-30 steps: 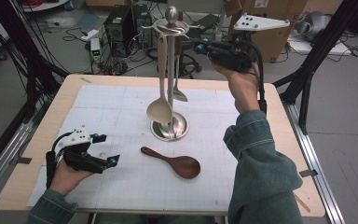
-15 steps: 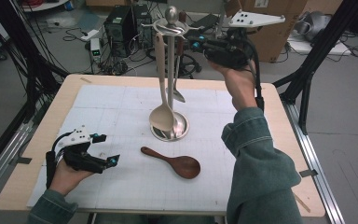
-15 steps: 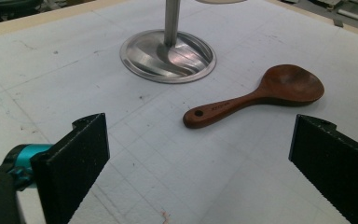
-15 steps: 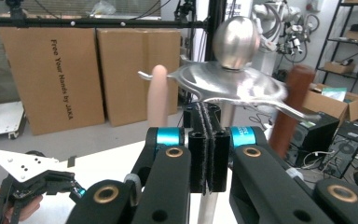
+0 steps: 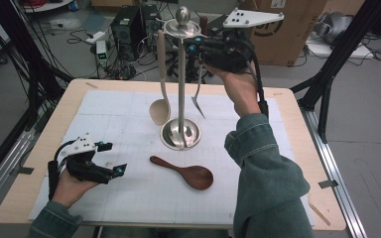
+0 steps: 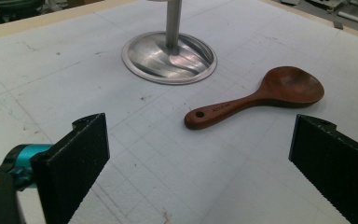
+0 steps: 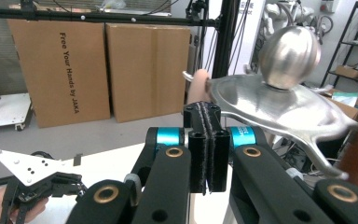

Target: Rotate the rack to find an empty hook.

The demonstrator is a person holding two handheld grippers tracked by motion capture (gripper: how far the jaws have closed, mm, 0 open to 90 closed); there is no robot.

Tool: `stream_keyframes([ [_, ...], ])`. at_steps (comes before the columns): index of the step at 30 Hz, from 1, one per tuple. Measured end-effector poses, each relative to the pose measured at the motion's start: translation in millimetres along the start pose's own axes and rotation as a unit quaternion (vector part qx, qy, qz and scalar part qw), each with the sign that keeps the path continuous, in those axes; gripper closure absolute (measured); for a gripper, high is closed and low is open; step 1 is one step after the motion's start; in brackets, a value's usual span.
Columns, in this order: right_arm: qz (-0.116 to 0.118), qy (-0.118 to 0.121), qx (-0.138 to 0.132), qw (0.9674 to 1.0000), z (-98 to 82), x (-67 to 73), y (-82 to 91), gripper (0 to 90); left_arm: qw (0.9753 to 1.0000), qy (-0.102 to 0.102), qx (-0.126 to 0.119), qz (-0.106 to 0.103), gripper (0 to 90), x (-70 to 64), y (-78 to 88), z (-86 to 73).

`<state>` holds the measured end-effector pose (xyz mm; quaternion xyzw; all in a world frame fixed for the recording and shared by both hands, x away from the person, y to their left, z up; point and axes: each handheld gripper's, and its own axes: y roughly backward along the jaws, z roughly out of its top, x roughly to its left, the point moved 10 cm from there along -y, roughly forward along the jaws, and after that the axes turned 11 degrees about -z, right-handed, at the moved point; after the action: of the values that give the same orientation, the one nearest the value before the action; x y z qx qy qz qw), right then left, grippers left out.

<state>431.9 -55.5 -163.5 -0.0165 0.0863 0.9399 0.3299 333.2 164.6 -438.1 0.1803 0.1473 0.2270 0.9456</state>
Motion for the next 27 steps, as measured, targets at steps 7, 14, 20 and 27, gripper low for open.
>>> stream_keyframes([
  [7, 0.002, 0.002, 0.003, 1.0, 0.9, 5.4, -7.0, 89.8, 1.0, 0.0, 0.0, 0.0, 5.6, 0.2, 0.4, 0.1],
  [14, 0.006, 0.003, 0.003, 1.0, -0.6, 5.8, -3.7, 89.6, 1.0, 0.0, -0.001, 0.001, 5.6, 0.7, 0.7, 0.2],
  [20, 0.014, -0.004, 0.002, 0.9999, -5.9, 7.2, 1.7, 83.4, 1.0, 0.0, -0.002, -0.001, 5.6, 1.4, 0.3, 0.3],
  [27, 0.024, -0.012, 0.013, 0.9995, -22.5, 13.2, 3.6, 76.2, 1.0, 0.001, -0.003, -0.001, 5.5, 1.1, 0.6, 0.3],
])
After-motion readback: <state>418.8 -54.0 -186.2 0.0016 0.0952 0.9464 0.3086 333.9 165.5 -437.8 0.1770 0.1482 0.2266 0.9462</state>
